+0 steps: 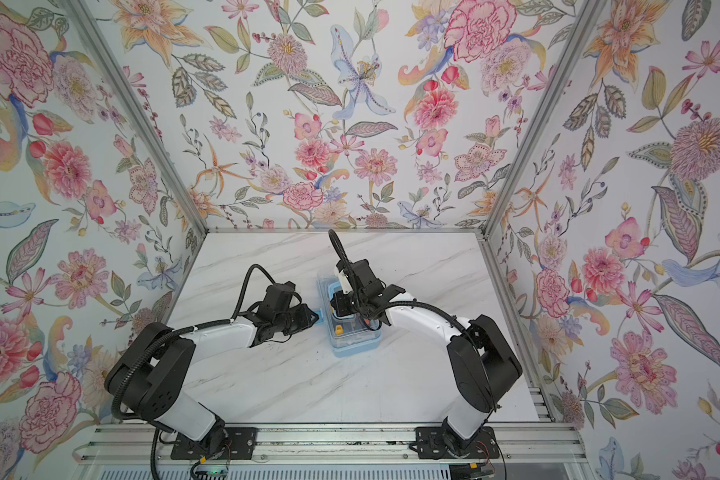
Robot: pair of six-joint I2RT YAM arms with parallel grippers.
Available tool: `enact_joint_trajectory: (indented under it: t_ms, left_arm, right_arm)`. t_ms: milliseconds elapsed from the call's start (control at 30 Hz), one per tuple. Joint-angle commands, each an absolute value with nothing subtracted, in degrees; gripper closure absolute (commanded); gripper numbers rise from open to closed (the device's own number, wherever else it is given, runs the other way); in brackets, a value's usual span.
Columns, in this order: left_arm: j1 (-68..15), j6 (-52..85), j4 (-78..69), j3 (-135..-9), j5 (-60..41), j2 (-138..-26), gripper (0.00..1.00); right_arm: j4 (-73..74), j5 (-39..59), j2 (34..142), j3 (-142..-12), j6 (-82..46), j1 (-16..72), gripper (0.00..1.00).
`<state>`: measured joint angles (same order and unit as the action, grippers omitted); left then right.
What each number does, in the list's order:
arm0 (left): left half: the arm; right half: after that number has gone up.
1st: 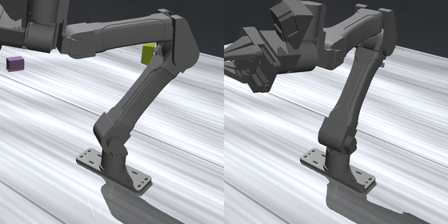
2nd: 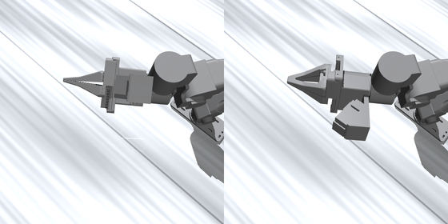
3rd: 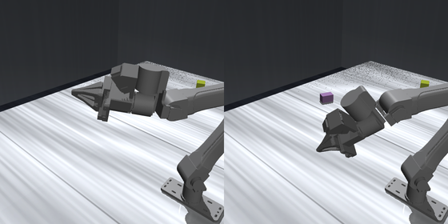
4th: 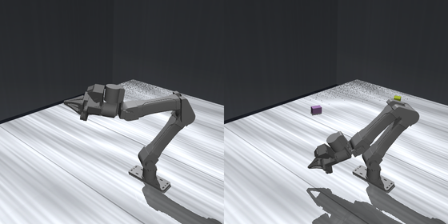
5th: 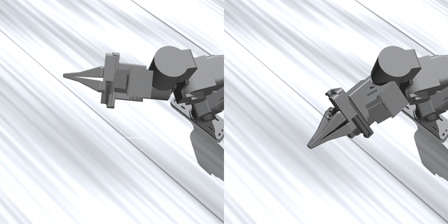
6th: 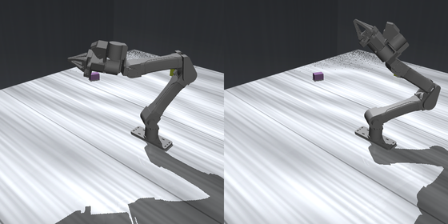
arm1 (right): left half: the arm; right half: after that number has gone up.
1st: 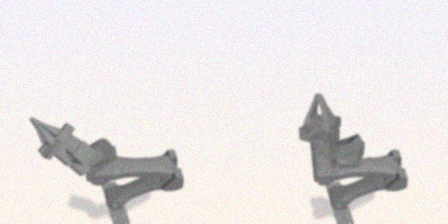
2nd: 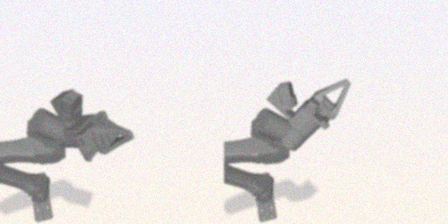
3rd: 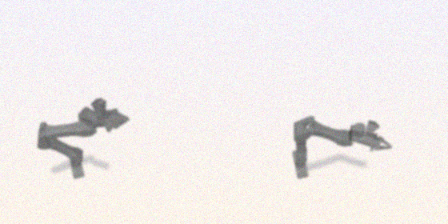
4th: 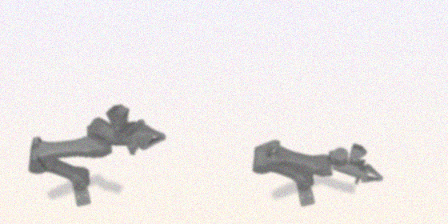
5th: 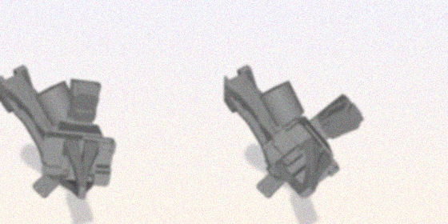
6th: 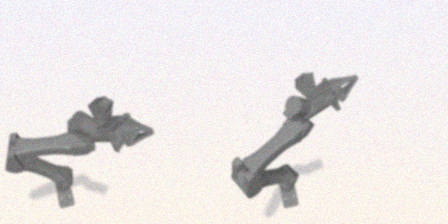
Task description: Pack the tool kit
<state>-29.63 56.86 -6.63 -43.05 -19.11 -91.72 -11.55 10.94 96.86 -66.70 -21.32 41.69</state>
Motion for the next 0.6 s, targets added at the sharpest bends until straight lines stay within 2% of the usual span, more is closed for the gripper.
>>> enact_joint_trajectory:
  t_ms: [0, 567]
  left_arm:
    - [-29.3, 55.9, -5.8, -43.9, -19.0, -90.0, 0.83]
    - [-29.2, 58.0, -3.5, -44.3, -21.0, -84.5, 0.82]
  right_arm:
    - [-27.8, 10.8, 103.1, -61.7, -21.5, 42.5, 0.79]
    - [-27.2, 11.1, 102.8, -61.1, -21.7, 42.6, 0.80]
